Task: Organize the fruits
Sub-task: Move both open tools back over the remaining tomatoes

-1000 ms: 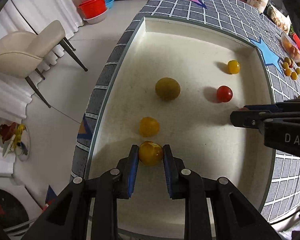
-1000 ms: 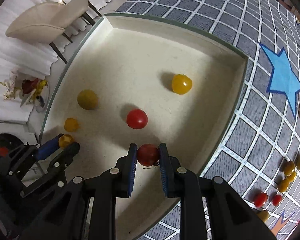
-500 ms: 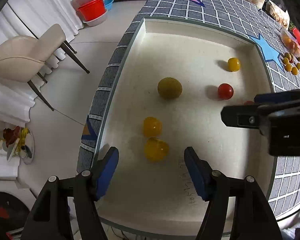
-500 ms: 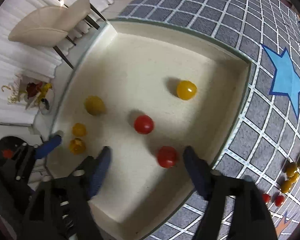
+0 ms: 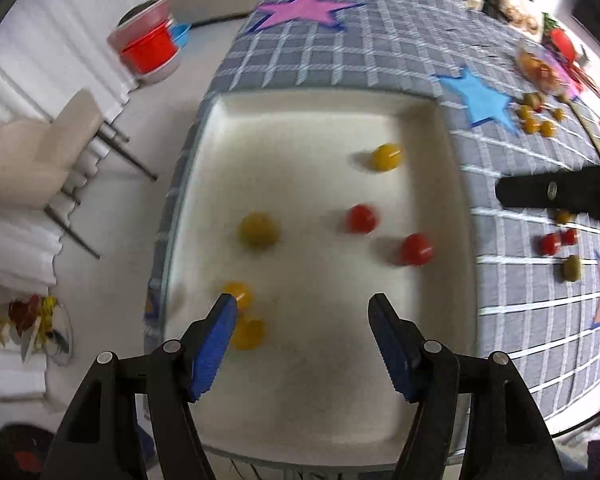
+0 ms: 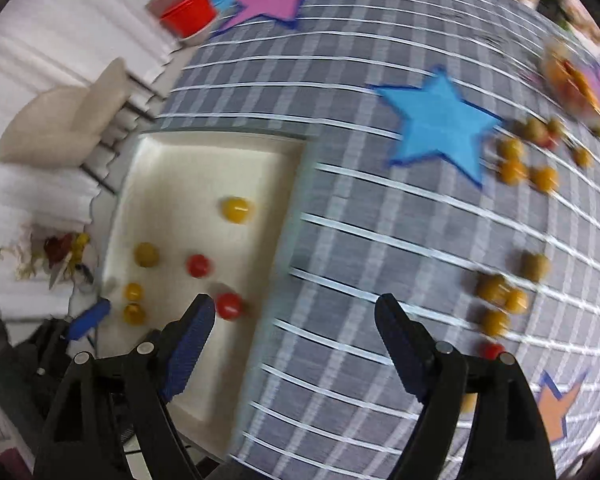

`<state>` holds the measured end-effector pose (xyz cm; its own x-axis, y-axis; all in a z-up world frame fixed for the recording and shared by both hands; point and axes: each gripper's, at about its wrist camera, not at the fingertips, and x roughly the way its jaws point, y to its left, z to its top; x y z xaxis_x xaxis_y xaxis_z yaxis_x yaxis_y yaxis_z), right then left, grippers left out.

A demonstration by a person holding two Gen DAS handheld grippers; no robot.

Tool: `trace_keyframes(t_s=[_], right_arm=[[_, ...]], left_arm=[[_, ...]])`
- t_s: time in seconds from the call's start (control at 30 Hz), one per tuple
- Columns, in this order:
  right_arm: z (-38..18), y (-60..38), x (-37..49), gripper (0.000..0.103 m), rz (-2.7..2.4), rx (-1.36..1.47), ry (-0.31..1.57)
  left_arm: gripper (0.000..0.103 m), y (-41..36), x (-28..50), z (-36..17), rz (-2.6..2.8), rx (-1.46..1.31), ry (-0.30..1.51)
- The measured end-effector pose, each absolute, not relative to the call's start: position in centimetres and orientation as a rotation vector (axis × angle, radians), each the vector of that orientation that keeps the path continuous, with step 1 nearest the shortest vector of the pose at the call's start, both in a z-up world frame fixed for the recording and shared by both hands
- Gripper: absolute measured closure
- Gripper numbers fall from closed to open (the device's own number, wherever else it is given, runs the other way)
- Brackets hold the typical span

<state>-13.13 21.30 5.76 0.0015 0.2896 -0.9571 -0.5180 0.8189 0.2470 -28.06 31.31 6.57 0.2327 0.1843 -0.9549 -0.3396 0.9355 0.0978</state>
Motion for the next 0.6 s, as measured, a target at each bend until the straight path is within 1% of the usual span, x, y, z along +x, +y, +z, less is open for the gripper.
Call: trace_keyframes(t_s=[0.2,0.33,0.5,0.6], right_arm=[[5.1,13.6,-11.9,0.018,0.485,-0.144,1.472],[4.4,8.9,-11.0,0.018,0.381,-0.094,1.493],[3.8,5.8,-9.7,0.018,0.308,-0.046,1.5],[3.6,5.1,-9.2,0.018,0.302,-0.036,1.503]], left_arm=[[0.034,27.3,-25.0,8.3,0.239,-0.077,1.244],[0.034,24.3,-23.0,8.4,0.145,-0.031,1.238],[0.034,20.7,-21.3,6.9,0.049,0.007,1.269],[0.034,18.8,-20.5,5.1,0.018,0.026,1.314]])
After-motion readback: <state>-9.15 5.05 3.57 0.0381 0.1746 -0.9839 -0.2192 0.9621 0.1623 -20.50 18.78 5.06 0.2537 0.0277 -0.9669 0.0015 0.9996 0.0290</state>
